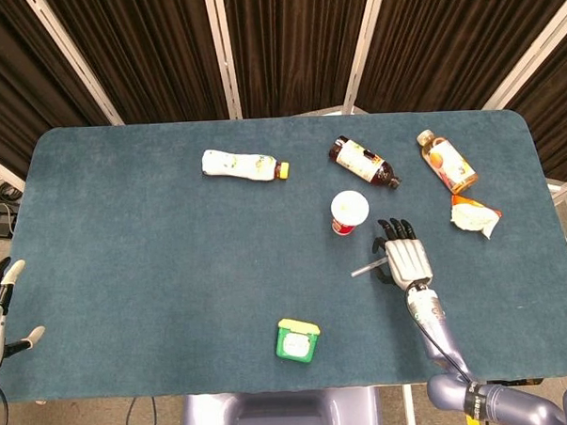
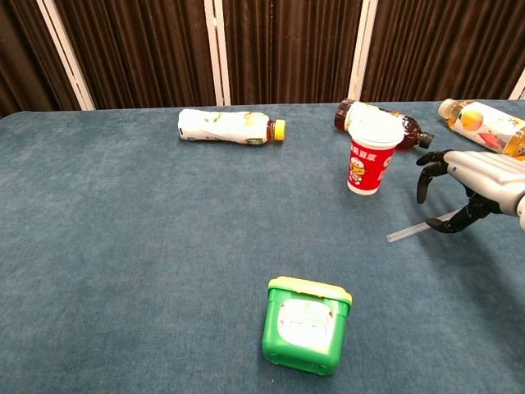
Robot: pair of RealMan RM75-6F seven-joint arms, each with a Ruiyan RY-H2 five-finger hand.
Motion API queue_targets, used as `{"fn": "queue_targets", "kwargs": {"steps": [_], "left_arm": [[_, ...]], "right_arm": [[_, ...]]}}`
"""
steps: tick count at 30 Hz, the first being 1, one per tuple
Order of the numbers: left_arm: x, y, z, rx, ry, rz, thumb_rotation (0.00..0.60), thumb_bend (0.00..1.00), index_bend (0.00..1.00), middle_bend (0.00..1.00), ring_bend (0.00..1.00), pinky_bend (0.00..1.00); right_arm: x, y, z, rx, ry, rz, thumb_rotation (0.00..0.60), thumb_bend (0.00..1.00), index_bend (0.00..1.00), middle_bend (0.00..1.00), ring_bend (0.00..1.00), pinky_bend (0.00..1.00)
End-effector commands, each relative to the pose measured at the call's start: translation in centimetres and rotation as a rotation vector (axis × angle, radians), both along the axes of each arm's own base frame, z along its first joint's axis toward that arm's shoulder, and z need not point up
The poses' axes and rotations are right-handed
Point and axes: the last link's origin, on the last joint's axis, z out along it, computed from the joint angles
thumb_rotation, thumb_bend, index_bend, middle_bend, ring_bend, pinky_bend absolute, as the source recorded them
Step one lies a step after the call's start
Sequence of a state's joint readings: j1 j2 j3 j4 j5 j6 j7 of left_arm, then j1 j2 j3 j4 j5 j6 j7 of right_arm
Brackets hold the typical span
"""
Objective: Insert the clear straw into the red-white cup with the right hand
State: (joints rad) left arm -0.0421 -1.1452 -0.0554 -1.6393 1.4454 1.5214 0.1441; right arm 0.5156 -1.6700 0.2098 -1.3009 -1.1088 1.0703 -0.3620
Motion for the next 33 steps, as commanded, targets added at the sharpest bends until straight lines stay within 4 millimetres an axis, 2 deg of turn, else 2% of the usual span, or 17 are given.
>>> {"fn": "queue_targets", "kwargs": {"steps": [1, 33], "left_arm": [[0.0, 0.0, 0.0, 0.0, 0.0, 0.0, 0.6, 0.05, 0.0, 0.0, 0.0, 0.0], [0.0, 0.1, 0.0, -0.002, -0.002, 0.001, 0.6, 0.05, 0.0, 0.0, 0.0, 0.0]], "right_arm": [[-0.1, 0.0, -0.5, 0.012, 0.009, -0.003, 0.6, 0.34, 0.44, 0.09, 0.0, 0.0], [-0.9, -0.2, -1.9, 0.038, 0.03, -0.042, 0.6, 0.37, 0.44, 0.09, 0.0, 0.0]]}}
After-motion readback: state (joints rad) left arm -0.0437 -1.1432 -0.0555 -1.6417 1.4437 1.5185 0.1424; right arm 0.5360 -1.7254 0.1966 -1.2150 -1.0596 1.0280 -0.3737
